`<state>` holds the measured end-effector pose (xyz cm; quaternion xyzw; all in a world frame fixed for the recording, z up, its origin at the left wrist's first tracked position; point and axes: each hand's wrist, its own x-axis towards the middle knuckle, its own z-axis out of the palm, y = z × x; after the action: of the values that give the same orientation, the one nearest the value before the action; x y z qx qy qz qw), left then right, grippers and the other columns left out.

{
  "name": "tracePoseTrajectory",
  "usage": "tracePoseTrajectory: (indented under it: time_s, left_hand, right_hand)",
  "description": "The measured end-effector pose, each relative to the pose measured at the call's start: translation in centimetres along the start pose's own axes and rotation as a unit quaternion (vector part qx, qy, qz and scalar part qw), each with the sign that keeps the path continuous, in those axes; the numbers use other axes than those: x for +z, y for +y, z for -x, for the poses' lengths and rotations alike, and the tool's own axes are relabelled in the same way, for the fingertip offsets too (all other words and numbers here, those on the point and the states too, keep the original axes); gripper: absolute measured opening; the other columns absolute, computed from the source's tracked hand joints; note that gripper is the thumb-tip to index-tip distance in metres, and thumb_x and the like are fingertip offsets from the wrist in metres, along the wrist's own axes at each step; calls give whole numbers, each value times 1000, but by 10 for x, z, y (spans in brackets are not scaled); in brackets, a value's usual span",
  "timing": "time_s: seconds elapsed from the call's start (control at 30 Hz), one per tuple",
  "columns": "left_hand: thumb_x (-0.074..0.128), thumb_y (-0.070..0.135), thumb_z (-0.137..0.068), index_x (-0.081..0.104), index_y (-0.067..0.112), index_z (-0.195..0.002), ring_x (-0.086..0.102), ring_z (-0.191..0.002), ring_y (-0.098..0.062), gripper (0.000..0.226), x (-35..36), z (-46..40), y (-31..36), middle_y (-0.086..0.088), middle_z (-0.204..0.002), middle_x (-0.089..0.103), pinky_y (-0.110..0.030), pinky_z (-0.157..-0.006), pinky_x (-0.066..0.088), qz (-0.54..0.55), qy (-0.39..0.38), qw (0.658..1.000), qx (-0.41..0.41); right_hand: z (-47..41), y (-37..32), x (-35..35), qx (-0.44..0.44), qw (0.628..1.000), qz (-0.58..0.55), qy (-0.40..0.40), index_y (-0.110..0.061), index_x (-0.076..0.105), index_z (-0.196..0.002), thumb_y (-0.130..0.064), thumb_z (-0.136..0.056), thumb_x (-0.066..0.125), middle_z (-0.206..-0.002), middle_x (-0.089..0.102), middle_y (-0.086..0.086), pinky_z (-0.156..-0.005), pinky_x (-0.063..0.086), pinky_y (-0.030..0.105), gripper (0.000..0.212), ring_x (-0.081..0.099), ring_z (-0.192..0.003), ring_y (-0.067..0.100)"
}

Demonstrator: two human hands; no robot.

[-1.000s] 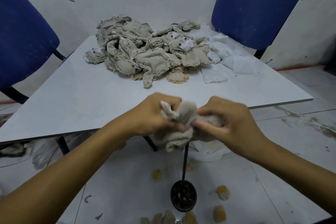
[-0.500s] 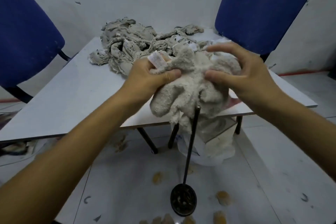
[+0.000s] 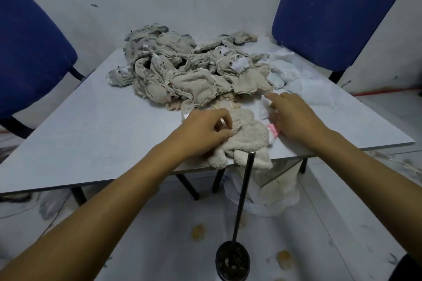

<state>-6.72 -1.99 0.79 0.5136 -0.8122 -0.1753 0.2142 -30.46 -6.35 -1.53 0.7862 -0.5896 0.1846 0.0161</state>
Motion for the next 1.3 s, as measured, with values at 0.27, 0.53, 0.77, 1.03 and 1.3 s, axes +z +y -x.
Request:
tracePoseTrajectory:
  time_s: [0.27,0.53,0.77,1.03,1.3]
  left_hand:
    - [70,41,-87,62,23,-99,50,-76,-6,23,4,-19,11,14,-80,52,-24,-62,36,-57,-47,997,1]
    - [60,16,-91,54,12,-84,49,-75,-16,10,23,-19,15,-1,-82,55,-28,-63,33,-27,40,998,28]
    - [64,22,-86,59,16,-81,55,-78,-16,9,24,-19,16,1,-76,61,-31,-64,44,-46,46,998,-23]
    - [73,27,-81,67,23,-78,59,-62,-6,8,27,-17,10,3,-72,69,-24,-60,46,158,111,977,-86]
    - [66,5,-86,64,18,-86,48,-49,-10,13,28,-19,3,7,-54,57,-24,-51,40,365,88,919,-123]
  right_hand:
    - [-4,-1,-4,40,998,32,-38,-15,53,-119,-30,-96,59,-124,45,15,-80,46,45,29,35,-117,33]
    - [-5,-22,-26,-19,977,-178,116,-21,45,-106,-11,-95,57,-97,53,0,-61,38,19,19,49,-75,5]
    - [14,-59,-29,-3,917,-371,144,-28,47,-120,-10,-80,73,-88,51,-13,-64,47,21,51,55,-75,3]
    - [44,-67,2,-40,945,-252,204,-13,52,-127,-7,-79,76,-115,55,5,-79,34,0,54,45,-97,2]
    - [47,-65,13,-54,965,-176,188,-11,62,-108,0,-74,75,-102,64,4,-74,36,19,38,57,-92,21]
